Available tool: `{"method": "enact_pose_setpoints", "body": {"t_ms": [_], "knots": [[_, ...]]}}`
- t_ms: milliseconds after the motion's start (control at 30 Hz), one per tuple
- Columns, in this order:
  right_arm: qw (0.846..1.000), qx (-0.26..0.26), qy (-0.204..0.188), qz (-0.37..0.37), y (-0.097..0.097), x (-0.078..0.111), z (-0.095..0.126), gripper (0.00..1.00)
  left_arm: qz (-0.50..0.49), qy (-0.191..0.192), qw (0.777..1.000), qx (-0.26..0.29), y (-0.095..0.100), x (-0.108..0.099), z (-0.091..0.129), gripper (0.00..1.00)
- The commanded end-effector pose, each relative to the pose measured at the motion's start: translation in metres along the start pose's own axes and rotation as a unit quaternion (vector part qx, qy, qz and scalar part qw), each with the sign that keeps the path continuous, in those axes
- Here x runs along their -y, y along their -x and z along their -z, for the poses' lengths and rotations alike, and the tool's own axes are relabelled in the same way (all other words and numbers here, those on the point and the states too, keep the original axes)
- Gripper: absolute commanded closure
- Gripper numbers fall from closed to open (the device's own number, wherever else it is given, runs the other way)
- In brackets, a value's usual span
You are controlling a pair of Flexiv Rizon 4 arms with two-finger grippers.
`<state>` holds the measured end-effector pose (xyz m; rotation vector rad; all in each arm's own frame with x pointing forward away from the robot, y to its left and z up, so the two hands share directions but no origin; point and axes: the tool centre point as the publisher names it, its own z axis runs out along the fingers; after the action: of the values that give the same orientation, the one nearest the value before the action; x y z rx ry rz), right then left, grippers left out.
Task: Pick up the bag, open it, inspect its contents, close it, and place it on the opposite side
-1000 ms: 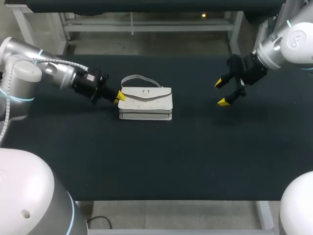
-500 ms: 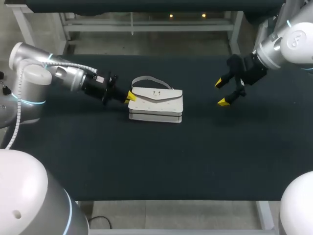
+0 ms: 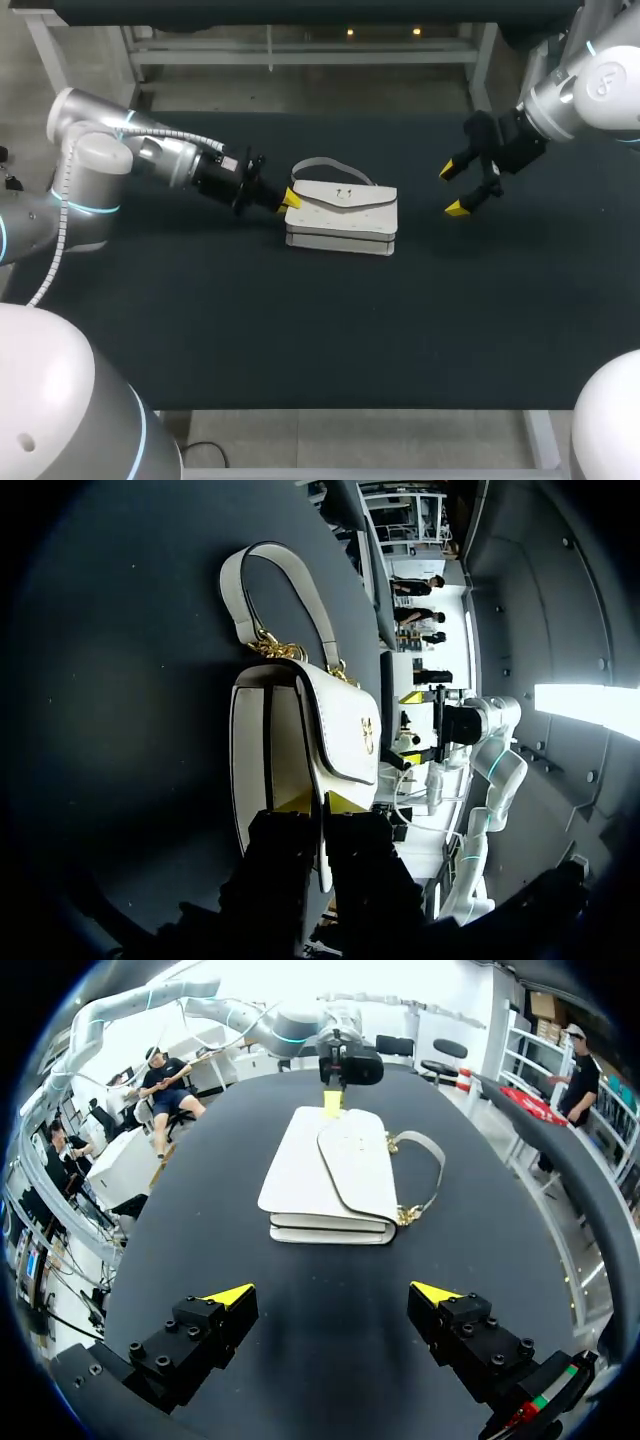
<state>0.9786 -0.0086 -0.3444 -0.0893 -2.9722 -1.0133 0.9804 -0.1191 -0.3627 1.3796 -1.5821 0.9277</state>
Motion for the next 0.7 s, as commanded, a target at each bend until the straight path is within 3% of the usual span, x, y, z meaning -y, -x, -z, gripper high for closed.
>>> {"method": "enact_pose_setpoints", "body": {"t_ms": [33, 700], "knots": [[1.000, 0.000, 0.000, 0.000, 0.0004, 0.0003, -0.0006, 0.00, 0.000, -0.001, 1.000, -0.007, 0.0025, 0.0067, -0.0089, 1.00], [1.000, 0.000, 0.000, 0.000, 0.0004, 0.0003, -0.0006, 0.00, -0.004, -0.027, 1.000, -0.010, -0.0024, 0.0072, -0.0187, 1.00]]}}
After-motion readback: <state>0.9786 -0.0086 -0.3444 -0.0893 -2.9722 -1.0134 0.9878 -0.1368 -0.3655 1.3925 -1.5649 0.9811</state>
